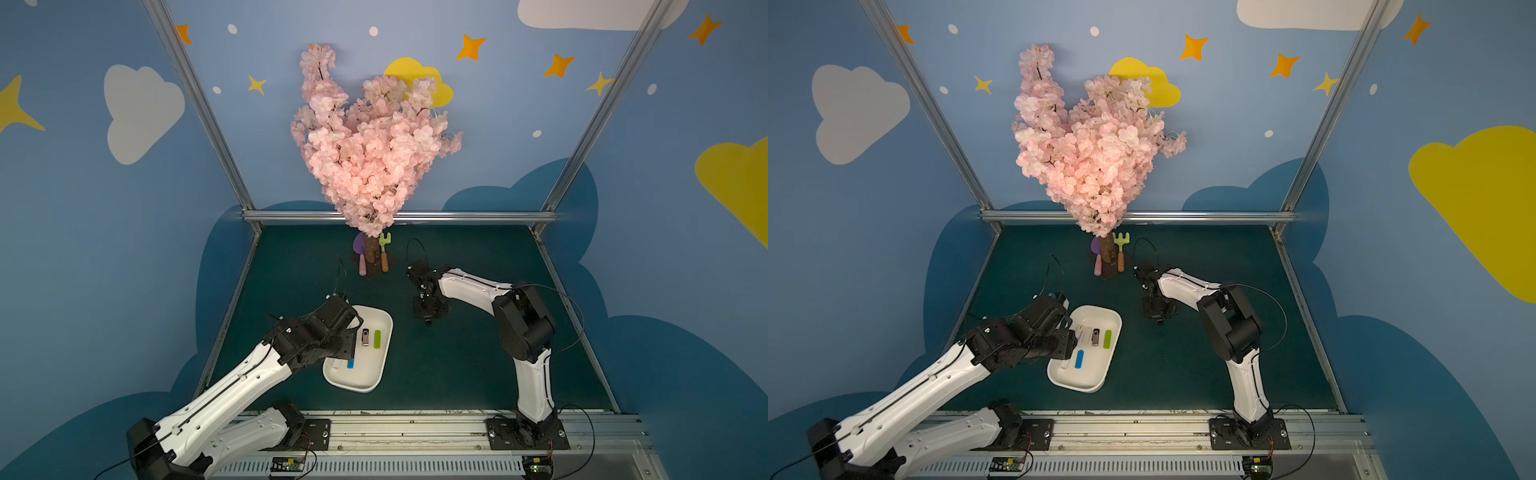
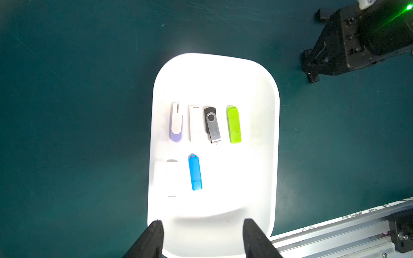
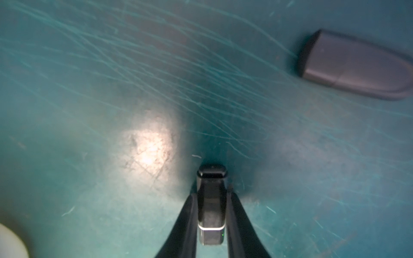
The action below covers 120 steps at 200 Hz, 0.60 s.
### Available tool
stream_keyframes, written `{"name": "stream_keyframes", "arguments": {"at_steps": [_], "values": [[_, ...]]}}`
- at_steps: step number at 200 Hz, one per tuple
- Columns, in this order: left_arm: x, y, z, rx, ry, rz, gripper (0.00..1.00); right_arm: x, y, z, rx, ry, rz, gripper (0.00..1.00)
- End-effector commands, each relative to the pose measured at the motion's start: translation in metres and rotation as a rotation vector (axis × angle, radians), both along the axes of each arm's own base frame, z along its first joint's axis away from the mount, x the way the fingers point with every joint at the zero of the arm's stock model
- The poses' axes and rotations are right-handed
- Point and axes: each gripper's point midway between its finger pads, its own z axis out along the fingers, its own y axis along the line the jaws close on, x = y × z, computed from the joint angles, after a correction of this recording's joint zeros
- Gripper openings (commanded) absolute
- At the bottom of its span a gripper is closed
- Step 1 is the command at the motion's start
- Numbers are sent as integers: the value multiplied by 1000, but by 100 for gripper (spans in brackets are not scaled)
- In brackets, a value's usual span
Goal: Put the usb flash drive into the storage box
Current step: Pick up the USB flash from the center of the board.
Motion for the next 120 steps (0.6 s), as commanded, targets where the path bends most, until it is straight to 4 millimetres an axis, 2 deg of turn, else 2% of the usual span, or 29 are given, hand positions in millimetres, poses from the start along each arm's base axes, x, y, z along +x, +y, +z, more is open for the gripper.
{"name": "stream_keyframes", "arguments": {"at_steps": [1,27,51,88,120], "values": [[-1,2,1,0,-12,-12,60,-8,-2,-5,-27,34,-5,17],[-1,3,-1,8,-14,-7,60,-7,-1,15,0,-6,-7,15],[-1,4,1,4,-21,-2,60,-12,5,52,87,-61,-19,15],[-1,7,6,-15,-48,8,60,-38,33,121,360,-142,0,15],[1,8,8,-26,-50,16,60,-70,56,154,517,-133,-21,15]]}}
